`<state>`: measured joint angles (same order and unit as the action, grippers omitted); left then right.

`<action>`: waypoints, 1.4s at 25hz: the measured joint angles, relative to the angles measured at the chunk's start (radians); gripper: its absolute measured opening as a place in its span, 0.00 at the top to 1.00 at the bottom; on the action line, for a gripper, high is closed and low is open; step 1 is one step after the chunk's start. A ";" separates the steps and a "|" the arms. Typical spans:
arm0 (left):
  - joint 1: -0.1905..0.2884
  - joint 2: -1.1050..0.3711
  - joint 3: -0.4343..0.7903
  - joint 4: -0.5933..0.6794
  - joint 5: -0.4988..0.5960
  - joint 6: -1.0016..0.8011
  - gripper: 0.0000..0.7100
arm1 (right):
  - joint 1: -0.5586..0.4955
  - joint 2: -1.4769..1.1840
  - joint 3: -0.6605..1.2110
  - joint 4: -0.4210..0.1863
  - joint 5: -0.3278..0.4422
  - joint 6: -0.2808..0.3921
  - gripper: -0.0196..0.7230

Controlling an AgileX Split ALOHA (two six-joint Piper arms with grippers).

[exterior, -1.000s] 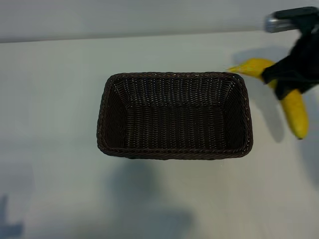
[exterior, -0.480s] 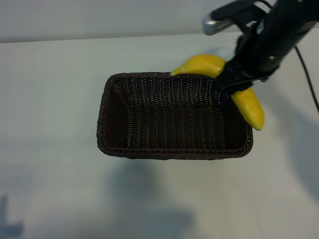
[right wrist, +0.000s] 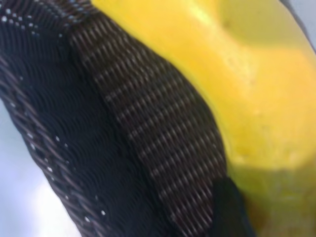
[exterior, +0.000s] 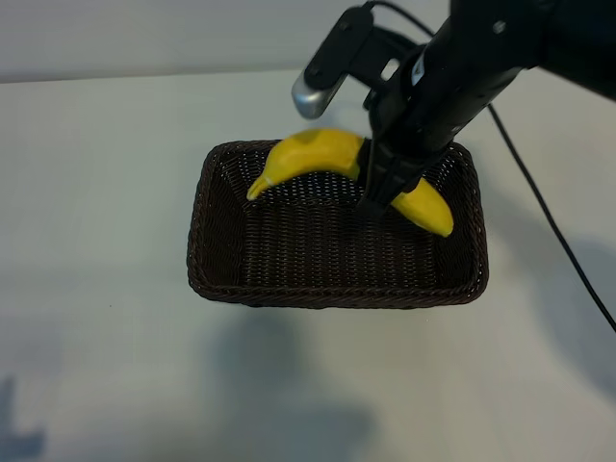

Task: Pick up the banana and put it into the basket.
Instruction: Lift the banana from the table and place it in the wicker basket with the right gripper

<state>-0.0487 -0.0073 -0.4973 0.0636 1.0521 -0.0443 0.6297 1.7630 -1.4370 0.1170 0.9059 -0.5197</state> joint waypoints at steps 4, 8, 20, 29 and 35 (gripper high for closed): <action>0.000 0.000 0.000 0.000 0.000 0.000 0.17 | 0.001 0.079 -0.001 -0.014 -0.019 0.000 0.41; 0.000 0.000 0.000 0.000 0.000 0.000 0.17 | 0.001 0.151 -0.001 -0.026 -0.045 0.001 0.41; 0.000 0.000 0.000 0.000 0.000 0.001 0.17 | 0.001 0.207 -0.002 -0.031 -0.053 0.006 0.41; 0.000 0.000 0.000 0.000 0.000 0.001 0.17 | 0.001 0.207 -0.005 -0.031 -0.054 0.010 0.23; 0.000 0.000 0.000 0.000 0.000 0.001 0.17 | 0.001 0.207 -0.007 -0.032 -0.011 0.060 0.18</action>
<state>-0.0487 -0.0073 -0.4973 0.0636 1.0521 -0.0433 0.6308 1.9705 -1.4440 0.0849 0.8950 -0.4601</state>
